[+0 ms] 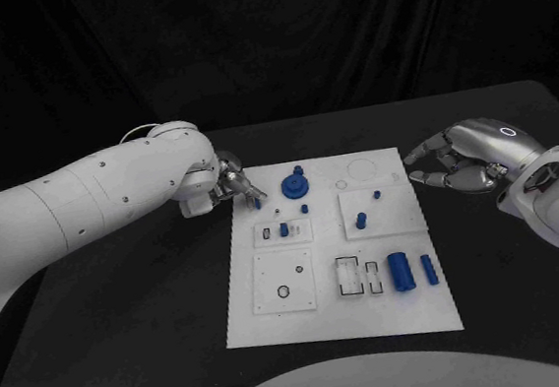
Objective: Assemble the parts on the task board
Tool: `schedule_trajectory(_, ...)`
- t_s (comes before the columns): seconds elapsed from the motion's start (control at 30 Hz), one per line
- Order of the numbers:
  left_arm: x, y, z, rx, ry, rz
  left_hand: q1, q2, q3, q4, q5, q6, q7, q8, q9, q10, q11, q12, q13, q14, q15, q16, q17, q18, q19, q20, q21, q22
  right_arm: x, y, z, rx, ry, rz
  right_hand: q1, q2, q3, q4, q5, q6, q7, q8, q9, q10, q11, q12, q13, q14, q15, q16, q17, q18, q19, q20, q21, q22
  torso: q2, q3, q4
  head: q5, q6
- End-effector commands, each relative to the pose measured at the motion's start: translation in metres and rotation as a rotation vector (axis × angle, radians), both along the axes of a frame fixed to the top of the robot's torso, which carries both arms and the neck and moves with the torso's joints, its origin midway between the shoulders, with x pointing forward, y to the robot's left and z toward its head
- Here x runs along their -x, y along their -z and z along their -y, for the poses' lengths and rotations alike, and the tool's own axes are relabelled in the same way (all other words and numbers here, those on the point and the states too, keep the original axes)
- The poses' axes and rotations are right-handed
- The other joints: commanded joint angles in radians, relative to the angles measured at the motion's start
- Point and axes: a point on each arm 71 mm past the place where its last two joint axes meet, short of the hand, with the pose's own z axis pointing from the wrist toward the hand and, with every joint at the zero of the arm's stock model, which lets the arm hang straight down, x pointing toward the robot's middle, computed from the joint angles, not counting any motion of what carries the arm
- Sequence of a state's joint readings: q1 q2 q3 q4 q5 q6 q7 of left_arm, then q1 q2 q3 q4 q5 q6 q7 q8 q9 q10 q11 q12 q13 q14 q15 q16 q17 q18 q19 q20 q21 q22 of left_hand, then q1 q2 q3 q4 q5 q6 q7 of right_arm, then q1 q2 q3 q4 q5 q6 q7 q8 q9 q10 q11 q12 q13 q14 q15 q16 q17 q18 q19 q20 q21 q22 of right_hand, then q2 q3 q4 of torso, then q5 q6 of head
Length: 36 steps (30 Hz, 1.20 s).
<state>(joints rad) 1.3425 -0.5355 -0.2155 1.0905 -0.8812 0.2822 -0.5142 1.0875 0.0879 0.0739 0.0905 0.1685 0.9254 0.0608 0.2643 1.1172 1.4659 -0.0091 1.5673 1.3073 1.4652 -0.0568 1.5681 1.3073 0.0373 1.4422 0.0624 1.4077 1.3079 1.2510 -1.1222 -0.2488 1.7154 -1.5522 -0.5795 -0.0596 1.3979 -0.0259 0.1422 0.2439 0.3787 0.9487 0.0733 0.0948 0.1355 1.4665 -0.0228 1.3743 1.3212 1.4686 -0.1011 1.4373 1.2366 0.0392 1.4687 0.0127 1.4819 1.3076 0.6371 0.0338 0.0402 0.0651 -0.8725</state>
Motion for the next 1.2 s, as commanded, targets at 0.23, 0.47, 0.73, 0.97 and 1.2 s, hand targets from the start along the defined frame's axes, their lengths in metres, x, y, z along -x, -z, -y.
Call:
schedule_trajectory(0.23,0.0008,0.0015,0.0022,0.013,0.017,-0.006,0.016,0.002,0.009,-0.016,0.011,-0.001,-0.001,-0.011,-0.004,0.105,0.003,0.004,0.263,0.106,0.006,0.003,0.263,0.013,-0.006,0.0,-0.006,0.17,0.0,0.0011,0.0008,0.004,0.01,-0.005,0.011,0.0,0.006,0.001,0.008,0.008,0.002,-0.005,-0.002,0.034,0.005,-0.003,-0.04,0.049,0.007,-0.005,-0.001,-0.015,0.055,0.007,-0.005,0.232,0.0,0.0003,0.0001,0.001,0.0)
schedule_trajectory(0.47,0.0012,0.0022,0.0023,0.01,0.018,-0.011,0.017,0.002,0.019,-0.023,0.028,0.0,-0.001,-0.016,-0.007,0.105,0.003,0.004,0.263,0.106,0.005,0.003,0.263,0.014,-0.007,-0.001,-0.008,0.17,-0.0006,0.0015,0.0008,0.005,0.011,-0.006,0.013,0.0,0.008,-0.001,0.01,0.009,0.002,-0.005,-0.002,0.034,0.006,-0.003,-0.041,0.049,0.007,-0.005,-0.001,-0.015,0.054,0.007,-0.006,0.231,0.0,0.0002,0.0002,0.002,0.0)
schedule_trajectory(0.73,0.0016,0.0032,0.0022,0.008,0.018,-0.015,0.019,-0.003,0.048,-0.042,0.077,0.004,-0.002,-0.027,-0.015,0.105,0.002,0.004,0.263,0.106,0.005,0.003,0.263,0.014,-0.007,-0.001,-0.01,0.172,-0.001,0.0022,0.0012,0.007,0.013,-0.008,0.015,0.0,0.01,-0.003,0.012,0.01,0.002,-0.005,-0.002,0.033,0.006,-0.004,-0.043,0.048,0.007,-0.006,-0.005,-0.015,0.054,0.007,-0.006,0.231,0.0,0.0001,0.0008,0.001,0.0)
schedule_trajectory(0.97,0.0018,0.0039,0.0018,0.013,0.019,-0.014,0.014,-0.017,0.113,-0.077,0.172,0.008,-0.003,-0.05,-0.032,0.105,0.001,0.004,0.263,0.106,0.004,0.003,0.263,0.014,-0.007,-0.002,-0.014,0.176,-0.0015,0.0028,0.0007,0.008,0.013,-0.009,0.017,0.0,0.011,-0.004,0.013,0.01,0.002,-0.005,-0.003,0.033,0.006,-0.005,-0.044,0.048,0.007,-0.006,-0.005,-0.015,0.053,0.007,-0.008,0.231,0.0,0.0002,0.0003,0.001,0.0)
schedule_trajectory(1.2,0.0022,0.0041,0.0017,0.019,0.02,-0.01,0.002,-0.047,0.255,-0.144,0.242,0.018,-0.005,-0.058,-0.034,0.105,-0.002,0.004,0.263,0.106,0.001,0.003,0.263,0.014,-0.005,-0.006,-0.016,0.181,-0.0016,0.003,0.0006,0.008,0.013,-0.01,0.02,0.0,0.014,-0.006,0.016,0.011,0.002,-0.005,-0.003,0.032,0.007,-0.007,-0.046,0.048,0.007,-0.007,-0.007,-0.014,0.052,0.007,-0.009,0.23,0.0,0.0,0.0006,0.001,0.0)
